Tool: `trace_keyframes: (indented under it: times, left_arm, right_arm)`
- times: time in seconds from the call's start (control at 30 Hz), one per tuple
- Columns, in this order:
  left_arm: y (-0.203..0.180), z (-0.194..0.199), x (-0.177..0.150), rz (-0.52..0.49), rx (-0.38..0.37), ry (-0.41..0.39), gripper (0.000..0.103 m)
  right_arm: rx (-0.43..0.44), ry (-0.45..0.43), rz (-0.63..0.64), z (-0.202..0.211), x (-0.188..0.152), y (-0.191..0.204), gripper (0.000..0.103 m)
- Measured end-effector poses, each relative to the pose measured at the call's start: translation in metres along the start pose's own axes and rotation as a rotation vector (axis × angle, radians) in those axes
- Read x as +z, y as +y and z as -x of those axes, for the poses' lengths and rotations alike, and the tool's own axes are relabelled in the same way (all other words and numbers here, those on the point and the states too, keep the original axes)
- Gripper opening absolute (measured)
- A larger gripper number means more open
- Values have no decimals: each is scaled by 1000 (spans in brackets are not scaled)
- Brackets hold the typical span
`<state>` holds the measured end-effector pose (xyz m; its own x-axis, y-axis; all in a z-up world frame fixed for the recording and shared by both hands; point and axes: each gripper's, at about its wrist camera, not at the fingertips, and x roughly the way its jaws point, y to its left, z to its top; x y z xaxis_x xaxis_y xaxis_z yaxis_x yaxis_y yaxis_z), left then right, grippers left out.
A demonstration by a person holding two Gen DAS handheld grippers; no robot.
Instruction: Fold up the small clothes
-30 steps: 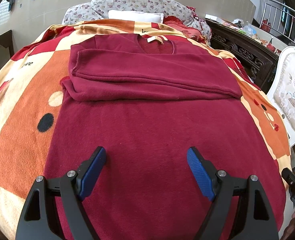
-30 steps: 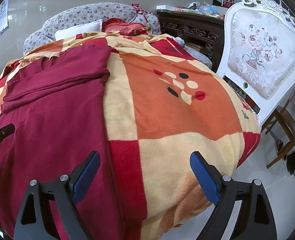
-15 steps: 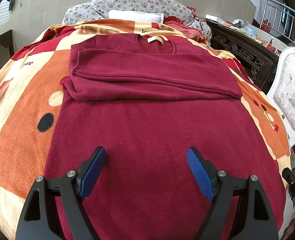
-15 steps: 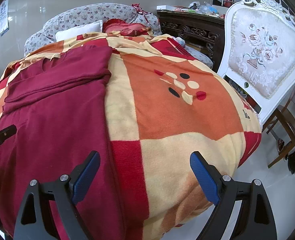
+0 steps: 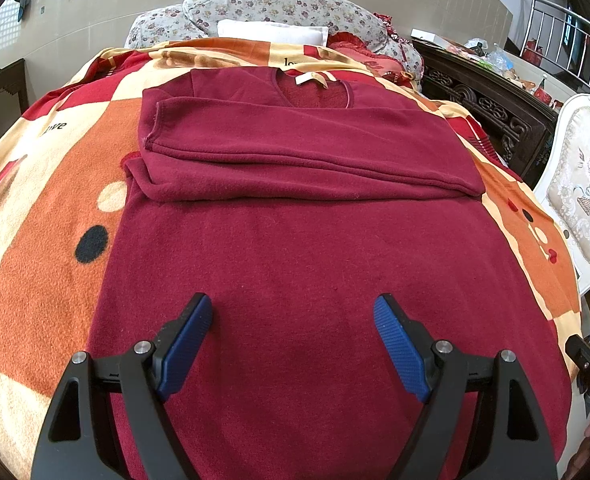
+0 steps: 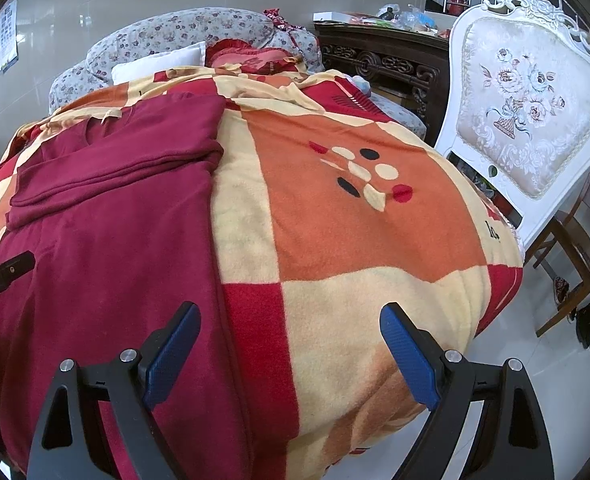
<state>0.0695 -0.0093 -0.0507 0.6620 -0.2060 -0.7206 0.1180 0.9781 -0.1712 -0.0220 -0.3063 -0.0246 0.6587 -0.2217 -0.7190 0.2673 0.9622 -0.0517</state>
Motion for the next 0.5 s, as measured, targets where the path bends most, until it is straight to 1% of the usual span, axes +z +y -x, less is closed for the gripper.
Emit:
trace_keyframes:
  times: [0.5]
  left_arm:
    - [1,0,0,1,-1,1,82]
  right_arm:
    - [1,-7,-1,1,0,3,93]
